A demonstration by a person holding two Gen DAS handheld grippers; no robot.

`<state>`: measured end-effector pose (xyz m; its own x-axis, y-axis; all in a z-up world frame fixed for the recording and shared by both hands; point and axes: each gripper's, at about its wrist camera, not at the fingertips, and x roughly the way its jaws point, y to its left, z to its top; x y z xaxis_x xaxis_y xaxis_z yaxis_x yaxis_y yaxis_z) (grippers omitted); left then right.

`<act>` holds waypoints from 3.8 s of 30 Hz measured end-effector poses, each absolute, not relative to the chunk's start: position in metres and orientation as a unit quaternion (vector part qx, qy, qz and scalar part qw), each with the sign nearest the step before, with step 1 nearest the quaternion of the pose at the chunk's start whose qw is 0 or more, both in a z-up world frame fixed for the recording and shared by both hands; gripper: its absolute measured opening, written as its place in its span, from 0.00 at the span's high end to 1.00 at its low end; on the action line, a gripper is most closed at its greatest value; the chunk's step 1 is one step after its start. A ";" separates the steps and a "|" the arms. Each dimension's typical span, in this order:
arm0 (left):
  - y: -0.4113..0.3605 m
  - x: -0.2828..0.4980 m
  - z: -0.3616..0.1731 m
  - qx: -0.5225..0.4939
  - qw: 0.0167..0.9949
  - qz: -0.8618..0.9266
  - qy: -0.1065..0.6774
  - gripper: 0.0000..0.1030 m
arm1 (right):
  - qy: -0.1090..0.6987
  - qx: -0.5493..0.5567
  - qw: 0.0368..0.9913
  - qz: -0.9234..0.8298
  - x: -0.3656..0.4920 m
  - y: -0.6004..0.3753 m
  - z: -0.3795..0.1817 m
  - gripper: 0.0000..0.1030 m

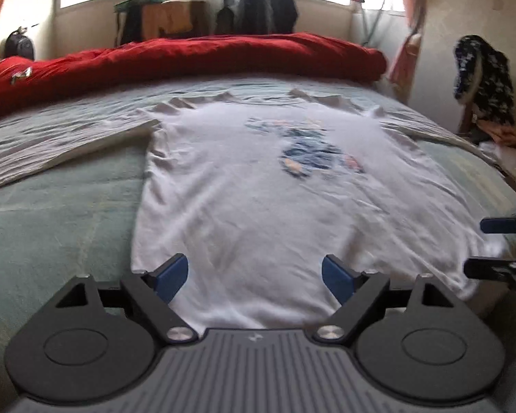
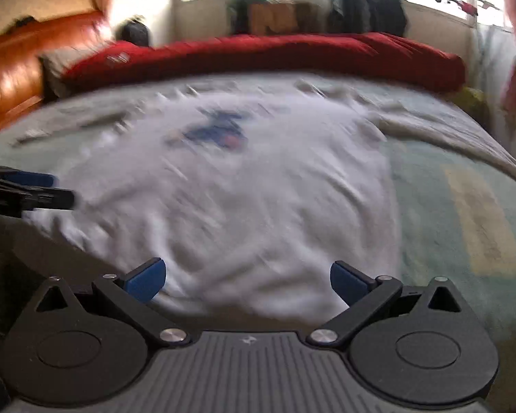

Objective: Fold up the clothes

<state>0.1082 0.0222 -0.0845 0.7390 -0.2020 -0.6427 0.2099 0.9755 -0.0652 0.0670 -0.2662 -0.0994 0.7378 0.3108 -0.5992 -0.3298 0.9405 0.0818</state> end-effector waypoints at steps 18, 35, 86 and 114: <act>0.024 0.092 -0.090 -0.037 0.910 -0.179 0.373 0.17 | 0.316 -0.030 0.925 0.207 0.057 -0.249 -0.092 0.00; 0.039 0.102 -0.090 -0.068 0.905 -0.134 0.397 0.17 | 0.350 -0.068 0.921 0.156 0.053 -0.252 -0.123 0.00; 0.185 0.347 -0.048 -0.104 0.918 -0.080 0.374 0.16 | 0.374 0.071 0.915 0.137 0.140 -0.244 -0.092 0.00; 0.404 0.328 -0.072 -0.220 0.881 0.177 0.381 0.17 | 0.375 0.050 0.918 0.117 0.143 -0.228 -0.076 0.00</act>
